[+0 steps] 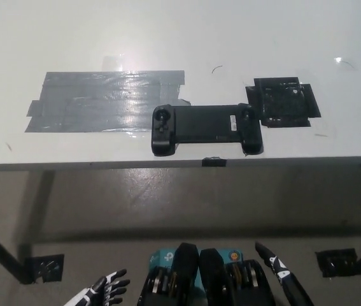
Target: A controller is being placed at the center of the desk near the left hand and the robot uses its left hand's index finger to press a button at the left area of the controller
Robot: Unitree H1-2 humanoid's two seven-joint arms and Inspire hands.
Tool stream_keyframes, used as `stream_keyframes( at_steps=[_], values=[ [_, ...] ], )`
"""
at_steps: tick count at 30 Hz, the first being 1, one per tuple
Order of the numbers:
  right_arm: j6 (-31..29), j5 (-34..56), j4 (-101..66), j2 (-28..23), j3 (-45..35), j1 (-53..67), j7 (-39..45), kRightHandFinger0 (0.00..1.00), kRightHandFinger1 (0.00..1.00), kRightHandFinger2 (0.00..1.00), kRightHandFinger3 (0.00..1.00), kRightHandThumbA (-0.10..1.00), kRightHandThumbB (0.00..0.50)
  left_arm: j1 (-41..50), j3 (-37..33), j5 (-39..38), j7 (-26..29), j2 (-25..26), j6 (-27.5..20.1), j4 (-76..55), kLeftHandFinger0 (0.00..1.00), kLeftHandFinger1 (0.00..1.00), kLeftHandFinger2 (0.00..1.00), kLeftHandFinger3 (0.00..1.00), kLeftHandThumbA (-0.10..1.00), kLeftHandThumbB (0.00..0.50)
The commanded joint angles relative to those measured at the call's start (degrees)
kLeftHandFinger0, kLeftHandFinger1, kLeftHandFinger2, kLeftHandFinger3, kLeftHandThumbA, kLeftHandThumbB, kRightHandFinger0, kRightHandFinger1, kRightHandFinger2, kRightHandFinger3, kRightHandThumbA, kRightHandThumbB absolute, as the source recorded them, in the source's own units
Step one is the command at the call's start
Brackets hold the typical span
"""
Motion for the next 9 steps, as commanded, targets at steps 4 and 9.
stream_keyframes(
  at_steps=[4,9],
  values=[
    [-2.72,-0.05,-0.54,0.17,0.15,-0.17,-0.15,1.00,1.00,1.00,1.00,0.88,0.220,0.08,-1.23,1.80,2.32,0.97,-2.81,-1.12,1.00,1.00,1.00,1.00,1.00,0.423],
    [-3.86,-0.37,0.34,0.23,0.31,-0.52,-0.29,1.00,1.00,1.00,1.00,0.88,0.210,0.04,-1.59,1.75,2.00,1.38,-2.53,-1.79,1.00,1.00,1.00,1.00,1.00,0.434]
  ],
)
